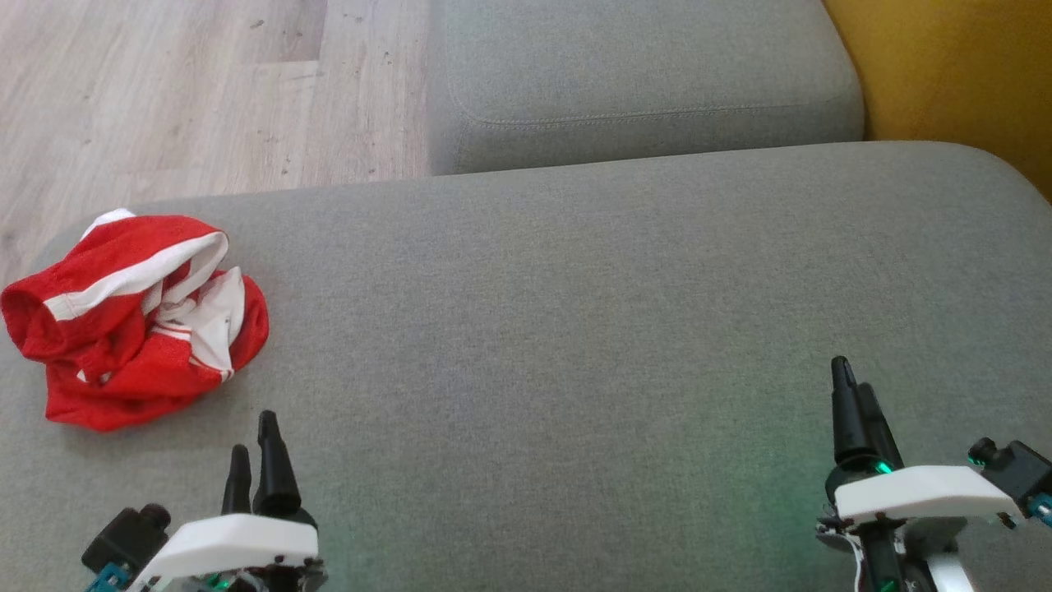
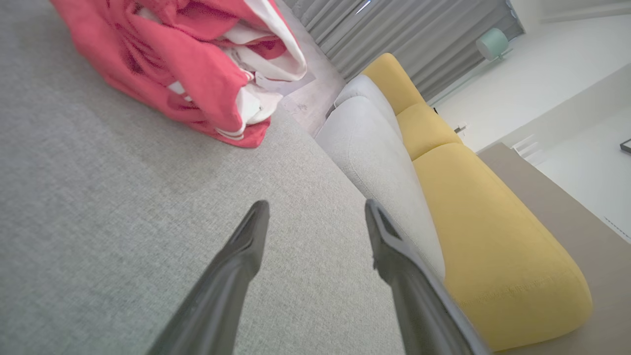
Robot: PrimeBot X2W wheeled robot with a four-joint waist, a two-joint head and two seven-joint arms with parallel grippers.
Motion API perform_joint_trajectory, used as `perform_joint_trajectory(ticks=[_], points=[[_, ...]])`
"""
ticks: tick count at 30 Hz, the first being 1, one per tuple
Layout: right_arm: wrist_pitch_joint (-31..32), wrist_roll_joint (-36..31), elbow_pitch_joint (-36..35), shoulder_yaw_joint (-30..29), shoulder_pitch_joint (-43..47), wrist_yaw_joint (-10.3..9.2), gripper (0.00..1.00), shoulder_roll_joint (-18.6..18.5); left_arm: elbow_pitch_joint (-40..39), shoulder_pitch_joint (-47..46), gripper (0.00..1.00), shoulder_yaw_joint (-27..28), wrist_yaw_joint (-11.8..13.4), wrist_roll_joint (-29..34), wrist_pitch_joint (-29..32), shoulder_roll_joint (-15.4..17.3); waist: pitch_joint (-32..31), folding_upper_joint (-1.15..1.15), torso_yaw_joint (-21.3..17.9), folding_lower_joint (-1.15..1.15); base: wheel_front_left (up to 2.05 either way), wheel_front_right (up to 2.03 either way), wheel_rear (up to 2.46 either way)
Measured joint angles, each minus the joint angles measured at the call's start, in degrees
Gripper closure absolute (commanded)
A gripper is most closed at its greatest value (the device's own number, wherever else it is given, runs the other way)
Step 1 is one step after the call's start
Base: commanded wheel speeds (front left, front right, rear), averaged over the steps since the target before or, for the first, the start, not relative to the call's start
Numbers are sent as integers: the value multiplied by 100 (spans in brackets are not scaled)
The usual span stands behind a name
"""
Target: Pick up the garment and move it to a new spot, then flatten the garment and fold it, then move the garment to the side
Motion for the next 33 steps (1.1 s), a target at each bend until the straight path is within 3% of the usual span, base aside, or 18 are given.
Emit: perform_joint_trajectory(ticks=[33], points=[[-571,-2457,-289,557,4,7,0,-27,-397,41,0,-536,301,2369,-545,23,-164,0,-46,0,0,0,0]])
